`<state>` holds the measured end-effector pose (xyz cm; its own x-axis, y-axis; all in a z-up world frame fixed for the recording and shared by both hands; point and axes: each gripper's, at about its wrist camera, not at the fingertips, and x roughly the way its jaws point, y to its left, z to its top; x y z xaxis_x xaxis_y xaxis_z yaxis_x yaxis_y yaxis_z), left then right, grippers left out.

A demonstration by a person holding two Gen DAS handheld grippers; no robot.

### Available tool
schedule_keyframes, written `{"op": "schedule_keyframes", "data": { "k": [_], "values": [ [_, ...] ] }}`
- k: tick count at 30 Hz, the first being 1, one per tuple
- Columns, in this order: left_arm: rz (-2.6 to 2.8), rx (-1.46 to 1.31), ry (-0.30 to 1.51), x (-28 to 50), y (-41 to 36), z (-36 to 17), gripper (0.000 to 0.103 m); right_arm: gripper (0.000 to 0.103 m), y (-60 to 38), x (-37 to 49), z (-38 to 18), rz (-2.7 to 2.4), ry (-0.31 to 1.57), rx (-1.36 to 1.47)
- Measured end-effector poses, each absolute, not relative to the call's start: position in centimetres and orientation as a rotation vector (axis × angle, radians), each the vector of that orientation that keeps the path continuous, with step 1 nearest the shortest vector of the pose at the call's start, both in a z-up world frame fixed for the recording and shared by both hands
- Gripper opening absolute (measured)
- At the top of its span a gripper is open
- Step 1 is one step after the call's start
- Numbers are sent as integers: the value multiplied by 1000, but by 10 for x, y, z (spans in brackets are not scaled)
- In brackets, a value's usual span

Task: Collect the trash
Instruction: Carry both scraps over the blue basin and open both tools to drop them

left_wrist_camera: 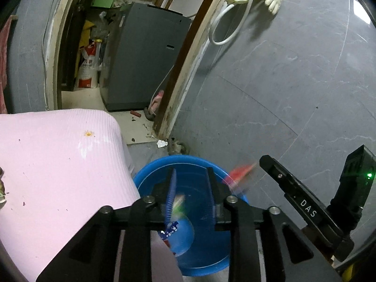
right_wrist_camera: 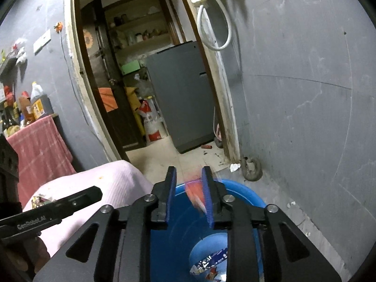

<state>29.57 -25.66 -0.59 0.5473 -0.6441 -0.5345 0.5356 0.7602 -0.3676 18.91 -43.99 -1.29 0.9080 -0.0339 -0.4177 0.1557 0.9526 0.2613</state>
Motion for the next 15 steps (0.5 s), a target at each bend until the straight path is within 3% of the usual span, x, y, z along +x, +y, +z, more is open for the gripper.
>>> {"op": "schedule_keyframes", "data": {
  "k": [5,8,11,13,15],
  "values": [
    [-685,-167,679,295,-250,-2,29,28,-438,189,-12,-97,420,293],
    [-660,-162,649,291,-243,0,37,30,-437,189,-10,-94,403,293],
    [-625,-158,614,290,-232,6,41,38,-434,187,-6,-93,377,290],
    [-595,-148,591,287,-225,10,47,43,-433,184,-3,-87,353,292],
    [-564,-147,558,283,-217,16,59,49,-429,181,2,-80,324,287]
  ]
}}
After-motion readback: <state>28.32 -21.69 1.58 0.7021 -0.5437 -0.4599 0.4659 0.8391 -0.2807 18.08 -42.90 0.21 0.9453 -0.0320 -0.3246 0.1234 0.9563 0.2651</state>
